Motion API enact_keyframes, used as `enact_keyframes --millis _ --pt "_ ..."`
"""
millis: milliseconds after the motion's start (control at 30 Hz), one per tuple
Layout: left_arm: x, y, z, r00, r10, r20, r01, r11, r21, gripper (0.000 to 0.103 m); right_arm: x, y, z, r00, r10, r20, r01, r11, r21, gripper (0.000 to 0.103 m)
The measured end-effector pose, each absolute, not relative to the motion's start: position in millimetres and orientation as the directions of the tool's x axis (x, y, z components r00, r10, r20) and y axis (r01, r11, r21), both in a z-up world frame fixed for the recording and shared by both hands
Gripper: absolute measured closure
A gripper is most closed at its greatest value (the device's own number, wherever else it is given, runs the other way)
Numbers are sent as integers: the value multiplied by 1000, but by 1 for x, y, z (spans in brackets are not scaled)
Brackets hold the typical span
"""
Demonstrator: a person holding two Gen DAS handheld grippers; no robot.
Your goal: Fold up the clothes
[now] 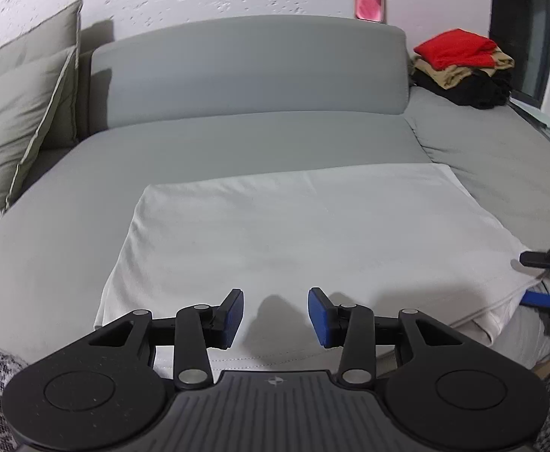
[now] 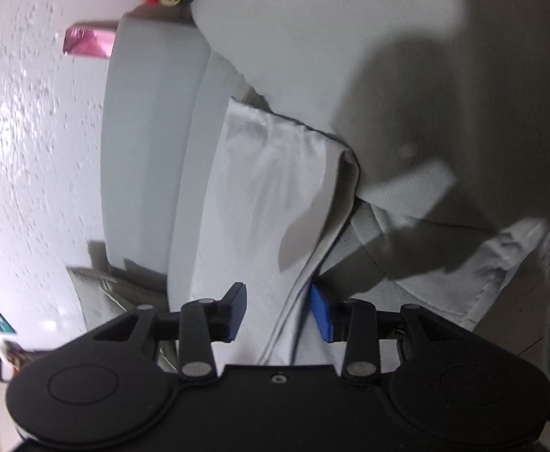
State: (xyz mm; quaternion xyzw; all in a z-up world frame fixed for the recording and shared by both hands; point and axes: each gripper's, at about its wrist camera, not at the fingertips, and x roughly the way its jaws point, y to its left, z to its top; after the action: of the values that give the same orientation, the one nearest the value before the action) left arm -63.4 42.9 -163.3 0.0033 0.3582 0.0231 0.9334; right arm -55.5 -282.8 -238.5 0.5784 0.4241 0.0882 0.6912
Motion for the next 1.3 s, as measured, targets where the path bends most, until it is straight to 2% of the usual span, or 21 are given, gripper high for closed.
enact_keyframes --millis 300,500,633,733,800,867,900,967,1100,1200,1300 --pt "-57 54 -162 739 44 -672 -75 997 -16 63 -57 -275 -250 715 557 -423 371 212 904 66" --pt "-55 83 -149 742 124 -659 -175 984 -13 63 -34 -282 -255 776 492 -394 339 202 919 66" --pt "-42 107 -156 629 219 -746 -234 968 87 66 -24 -287 -255 803 450 -390 321 225 920 66" --pt "-30 120 -178 486 255 -836 -209 963 172 68 -18 -287 -257 811 429 -396 321 239 916 66" --pt "-28 125 -186 450 237 -861 -180 968 173 68 -16 -286 -255 809 412 -420 332 269 904 73" --pt "-31 122 -186 447 241 -862 -116 970 211 68 -14 -283 -254 788 385 -481 375 320 870 100" --pt "-31 120 -185 443 246 -862 -86 969 232 68 -13 -282 -253 776 377 -506 390 344 854 99" --pt "-37 121 -178 461 234 -856 -53 970 237 67 -10 -278 -242 766 351 -538 396 401 826 99" --pt "-57 140 -147 574 179 -799 -77 983 164 63 1 -250 -196 752 242 -613 334 662 671 99" --pt "-68 159 -123 658 150 -738 -107 989 105 61 7 -228 -166 769 193 -609 276 760 589 99" --pt "-82 177 -111 696 219 -683 -165 976 145 60 11 -197 -134 793 172 -584 193 839 509 99"
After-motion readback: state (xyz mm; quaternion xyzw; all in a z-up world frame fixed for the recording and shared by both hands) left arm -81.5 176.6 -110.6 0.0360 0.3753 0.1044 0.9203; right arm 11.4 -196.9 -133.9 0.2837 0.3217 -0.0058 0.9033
